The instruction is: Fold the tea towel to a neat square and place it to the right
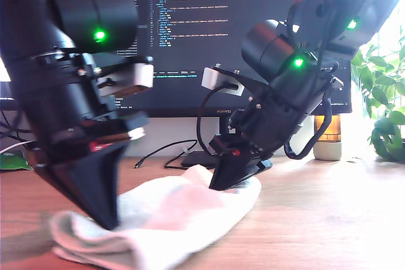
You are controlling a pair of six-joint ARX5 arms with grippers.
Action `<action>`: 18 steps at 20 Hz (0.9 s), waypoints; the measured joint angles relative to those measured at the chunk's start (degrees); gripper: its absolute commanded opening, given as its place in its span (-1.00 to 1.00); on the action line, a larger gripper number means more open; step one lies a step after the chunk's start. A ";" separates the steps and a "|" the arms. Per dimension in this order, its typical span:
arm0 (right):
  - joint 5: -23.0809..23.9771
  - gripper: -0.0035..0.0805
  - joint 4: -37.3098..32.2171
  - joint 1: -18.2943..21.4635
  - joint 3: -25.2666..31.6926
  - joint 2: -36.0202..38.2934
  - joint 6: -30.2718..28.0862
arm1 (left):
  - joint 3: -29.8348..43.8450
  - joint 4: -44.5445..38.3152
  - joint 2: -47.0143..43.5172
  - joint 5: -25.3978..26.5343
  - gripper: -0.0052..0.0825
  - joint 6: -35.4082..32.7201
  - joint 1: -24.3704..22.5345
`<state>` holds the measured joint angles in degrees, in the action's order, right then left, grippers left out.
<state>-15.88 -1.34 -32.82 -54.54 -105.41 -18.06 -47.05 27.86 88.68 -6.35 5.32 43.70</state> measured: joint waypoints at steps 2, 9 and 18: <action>0.15 -0.95 -1.22 -0.31 -0.02 -0.50 0.00 | -0.04 -1.18 0.72 -0.24 -0.93 0.90 1.68; 0.04 -0.95 -4.81 -0.98 -0.17 -1.77 -0.02 | -1.07 -6.91 3.82 -4.61 -0.93 5.77 6.51; 4.76 -0.95 -8.04 -1.70 -0.17 -2.62 -1.49 | -1.16 -6.69 4.09 -4.63 -0.93 6.01 8.26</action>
<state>-11.11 -9.39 -34.52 -54.72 -108.03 -19.55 -48.21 21.17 92.77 -10.98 11.33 51.96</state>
